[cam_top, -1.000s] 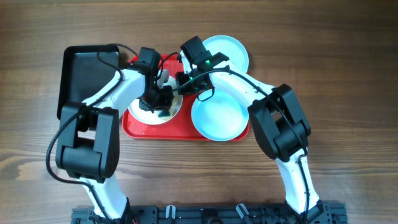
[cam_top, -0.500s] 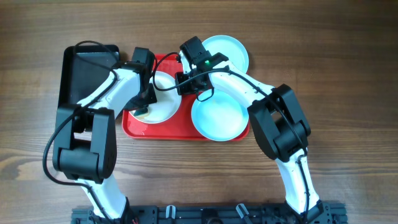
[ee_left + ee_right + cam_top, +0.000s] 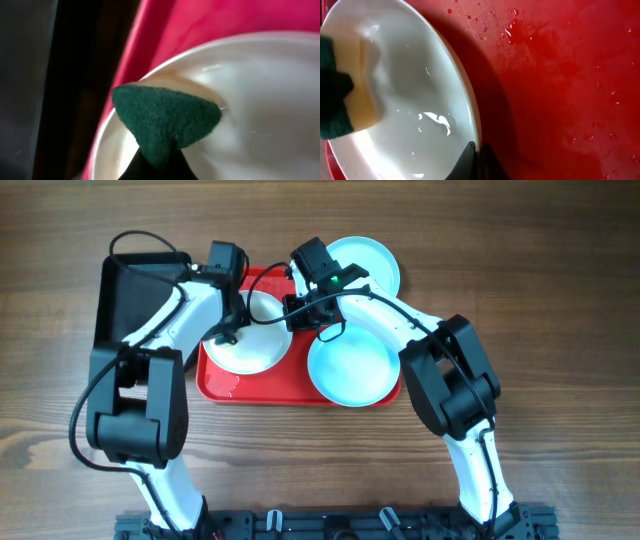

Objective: Clean dirty plates on tray and stack at the side
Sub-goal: 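Scrub the white plate with the sponge in the left gripper, then move the sponge back over the black tray with left gripper, then lift the white plate with right gripper and carry it right, then set the white plate on the table right of the red tray, then grip the lower teal-rimmed plate rim with right gripper, pull it left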

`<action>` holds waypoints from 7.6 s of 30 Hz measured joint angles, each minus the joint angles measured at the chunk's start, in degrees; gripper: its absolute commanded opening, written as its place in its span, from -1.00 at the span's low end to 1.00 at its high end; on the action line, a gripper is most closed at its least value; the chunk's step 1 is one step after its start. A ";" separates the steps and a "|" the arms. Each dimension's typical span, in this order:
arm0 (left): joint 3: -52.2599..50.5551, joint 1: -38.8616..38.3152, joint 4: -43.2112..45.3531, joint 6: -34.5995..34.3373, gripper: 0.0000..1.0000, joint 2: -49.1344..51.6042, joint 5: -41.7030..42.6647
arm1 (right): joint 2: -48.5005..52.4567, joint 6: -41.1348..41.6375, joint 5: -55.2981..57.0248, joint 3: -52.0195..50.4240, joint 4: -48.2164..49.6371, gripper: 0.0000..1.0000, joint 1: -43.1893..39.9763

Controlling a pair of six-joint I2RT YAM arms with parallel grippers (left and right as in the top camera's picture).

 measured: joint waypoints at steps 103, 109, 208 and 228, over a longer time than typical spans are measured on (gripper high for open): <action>24.04 23.85 -22.95 3.06 -0.92 0.28 17.66 | -17.75 -14.43 17.29 1.90 -13.05 -0.91 2.58; 24.04 23.85 -22.99 3.06 -0.92 0.28 17.66 | -22.32 -12.96 1.09 1.90 -17.25 -0.91 -14.05; 24.04 23.85 -22.99 3.06 -0.92 0.28 17.66 | -32.76 -0.59 10.12 -39.58 -7.19 -0.74 -14.34; 24.04 23.85 -22.99 3.06 -0.92 0.28 17.62 | -33.59 0.50 17.22 -32.28 -14.93 -0.53 -14.34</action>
